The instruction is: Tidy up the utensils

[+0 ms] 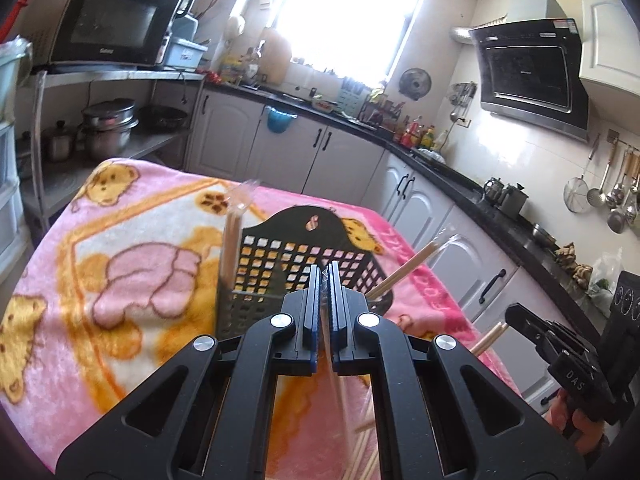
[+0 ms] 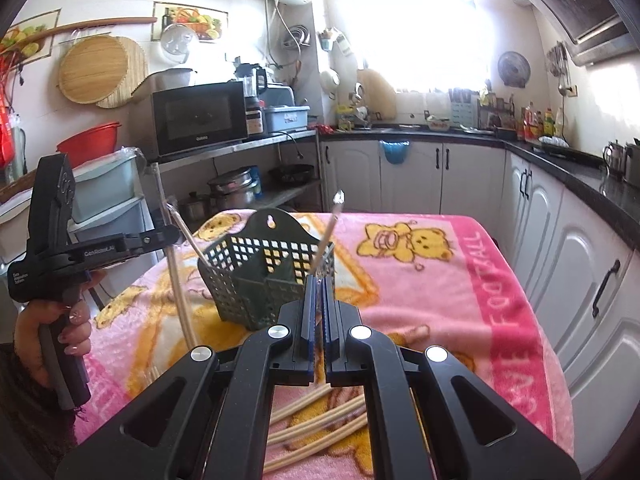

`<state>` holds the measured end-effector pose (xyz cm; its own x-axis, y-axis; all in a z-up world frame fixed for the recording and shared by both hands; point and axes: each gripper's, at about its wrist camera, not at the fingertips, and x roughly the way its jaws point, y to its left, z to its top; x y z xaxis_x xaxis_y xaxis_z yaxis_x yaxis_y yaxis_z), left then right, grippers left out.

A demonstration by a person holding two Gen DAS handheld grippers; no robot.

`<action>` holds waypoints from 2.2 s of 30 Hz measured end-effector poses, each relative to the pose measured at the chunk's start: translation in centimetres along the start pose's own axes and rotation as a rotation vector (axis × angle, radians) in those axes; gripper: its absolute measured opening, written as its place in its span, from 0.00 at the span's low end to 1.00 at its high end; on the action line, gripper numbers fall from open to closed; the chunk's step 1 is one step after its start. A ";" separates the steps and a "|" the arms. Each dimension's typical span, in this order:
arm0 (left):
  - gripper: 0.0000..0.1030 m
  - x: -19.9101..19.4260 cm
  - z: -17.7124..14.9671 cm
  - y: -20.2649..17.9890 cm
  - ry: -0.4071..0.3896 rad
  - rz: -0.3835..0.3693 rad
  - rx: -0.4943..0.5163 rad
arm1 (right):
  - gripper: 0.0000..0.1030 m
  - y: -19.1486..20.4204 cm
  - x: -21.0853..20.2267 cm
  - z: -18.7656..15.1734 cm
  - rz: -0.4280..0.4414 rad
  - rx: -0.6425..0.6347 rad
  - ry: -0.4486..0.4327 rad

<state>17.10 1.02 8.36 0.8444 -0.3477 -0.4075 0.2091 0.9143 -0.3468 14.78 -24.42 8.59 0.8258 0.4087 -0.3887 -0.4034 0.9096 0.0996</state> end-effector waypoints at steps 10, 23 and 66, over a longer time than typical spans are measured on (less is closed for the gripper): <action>0.02 -0.5 1.8 -1.4 -0.037 -0.045 0.032 | 0.03 1.9 0.2 1.5 0.043 -0.046 -0.025; 0.02 -2.0 4.5 -2.0 -0.107 -0.078 0.033 | 0.03 3.2 -0.7 3.9 0.096 -0.067 -0.085; 0.02 -1.1 13.4 -5.7 -0.278 -0.128 0.136 | 0.03 1.4 -0.6 13.4 0.021 -0.109 -0.303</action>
<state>21.61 -1.02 22.08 0.9053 -0.4087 -0.1158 0.3702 0.8927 -0.2568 19.00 -22.39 21.22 0.8901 0.4456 -0.0958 -0.4477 0.8942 0.0000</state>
